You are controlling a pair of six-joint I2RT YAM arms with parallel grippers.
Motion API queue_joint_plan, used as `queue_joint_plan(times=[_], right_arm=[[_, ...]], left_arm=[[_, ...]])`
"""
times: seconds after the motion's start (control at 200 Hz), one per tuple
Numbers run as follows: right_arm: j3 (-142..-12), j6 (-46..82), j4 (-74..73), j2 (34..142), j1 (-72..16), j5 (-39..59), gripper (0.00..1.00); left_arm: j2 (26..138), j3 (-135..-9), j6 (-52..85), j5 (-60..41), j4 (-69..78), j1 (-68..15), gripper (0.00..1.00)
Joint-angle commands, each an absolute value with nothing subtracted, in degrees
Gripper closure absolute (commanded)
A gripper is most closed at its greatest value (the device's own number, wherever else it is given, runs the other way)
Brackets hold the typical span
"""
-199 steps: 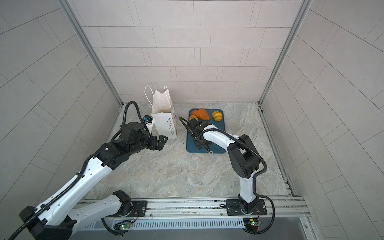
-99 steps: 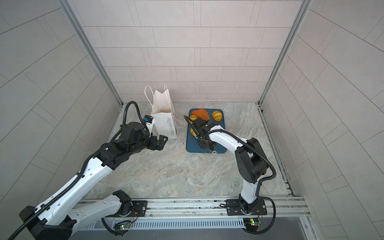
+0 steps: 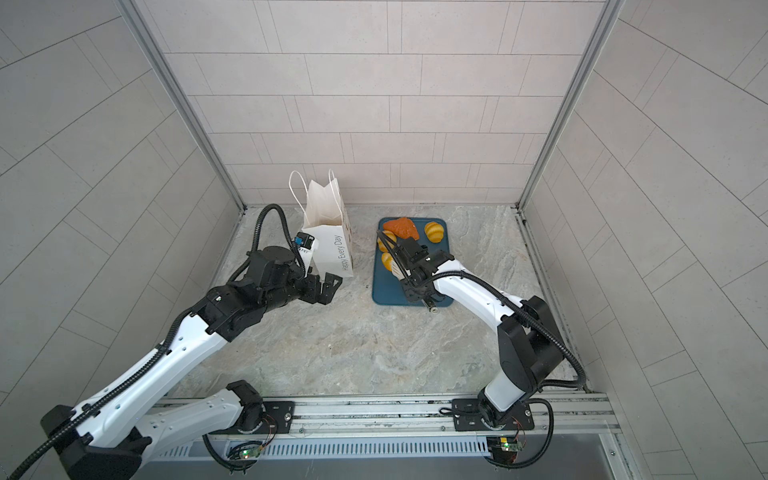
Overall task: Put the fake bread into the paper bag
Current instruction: 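Close the tongs on the yellow bun and lift it with right gripper, then carry the yellow bun toward the bag opening with right gripper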
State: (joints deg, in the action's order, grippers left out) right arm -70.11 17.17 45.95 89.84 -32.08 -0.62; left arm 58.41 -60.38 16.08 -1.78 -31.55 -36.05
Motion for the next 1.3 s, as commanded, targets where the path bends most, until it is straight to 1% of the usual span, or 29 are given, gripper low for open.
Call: queue_joint_plan(times=[0.0,0.27,0.52,0.636,0.766,0.991,1.296], right_arm=[[-69.80,18.63,44.43,85.85,-31.85,-0.05,0.70],[-71.07,19.64,44.81,81.55,-32.31,2.26,0.70],[-74.53,20.04,43.62,79.10,-35.78,3.94,0.70],[-76.42,20.20,43.65,78.70,-37.41,4.25,0.70],[-78.13,20.48,42.46,77.38,-37.98,6.88,0.69],[-81.31,20.17,42.71,75.94,-40.44,6.77,0.69],[-86.09,19.72,40.19,78.25,-44.19,7.34,0.68]], left_arm=[[57.50,-61.98,16.11,-0.08,-29.95,-36.22,0.00],[56.82,-63.15,15.21,1.36,-31.59,-36.17,0.00],[56.03,-64.81,14.21,1.41,-33.36,-35.23,0.00],[55.42,-65.49,13.81,1.06,-34.81,-33.95,0.00],[54.25,-65.78,13.52,0.58,-36.02,-32.02,0.00],[52.13,-66.23,13.13,-1.58,-38.36,-27.27,0.00],[51.12,-66.04,13.45,-3.15,-38.59,-24.04,0.00]])
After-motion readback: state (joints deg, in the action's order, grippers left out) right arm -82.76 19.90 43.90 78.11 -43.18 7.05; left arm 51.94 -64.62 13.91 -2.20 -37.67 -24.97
